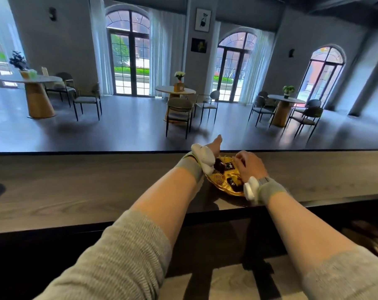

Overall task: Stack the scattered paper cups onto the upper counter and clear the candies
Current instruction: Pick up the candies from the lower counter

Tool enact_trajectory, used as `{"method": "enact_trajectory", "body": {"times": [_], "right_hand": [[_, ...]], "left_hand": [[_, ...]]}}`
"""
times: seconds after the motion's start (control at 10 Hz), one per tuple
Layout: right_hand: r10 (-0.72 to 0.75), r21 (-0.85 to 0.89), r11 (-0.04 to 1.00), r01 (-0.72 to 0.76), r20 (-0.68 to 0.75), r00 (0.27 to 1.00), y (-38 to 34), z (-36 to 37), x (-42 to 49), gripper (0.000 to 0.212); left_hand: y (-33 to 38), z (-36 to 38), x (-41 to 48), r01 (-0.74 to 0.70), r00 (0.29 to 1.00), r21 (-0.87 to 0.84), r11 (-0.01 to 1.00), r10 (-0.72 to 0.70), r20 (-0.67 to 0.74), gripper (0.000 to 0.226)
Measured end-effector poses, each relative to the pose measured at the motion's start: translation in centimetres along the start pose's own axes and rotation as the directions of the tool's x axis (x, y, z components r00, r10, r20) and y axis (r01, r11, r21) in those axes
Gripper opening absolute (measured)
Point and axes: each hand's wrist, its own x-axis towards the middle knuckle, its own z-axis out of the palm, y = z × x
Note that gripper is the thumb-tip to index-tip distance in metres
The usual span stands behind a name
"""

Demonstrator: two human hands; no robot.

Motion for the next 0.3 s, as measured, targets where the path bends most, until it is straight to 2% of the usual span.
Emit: {"method": "enact_trajectory", "body": {"times": [0.1, 0.3], "right_hand": [[0.026, -0.076, 0.997, -0.03, -0.047, 0.999, 0.0, -0.4, -0.3, 0.03], [-0.005, -0.099, 0.995, -0.003, -0.079, 0.997, -0.8, -1.5, -1.8, 0.03]], "left_hand": [[0.1, -0.1, -1.2, 0.005, 0.999, 0.084, 0.996, -0.008, 0.034, 0.074], [-0.6, -1.5, -3.0, -0.017, 1.0, 0.081, 0.997, 0.015, 0.026, 0.07]]}}
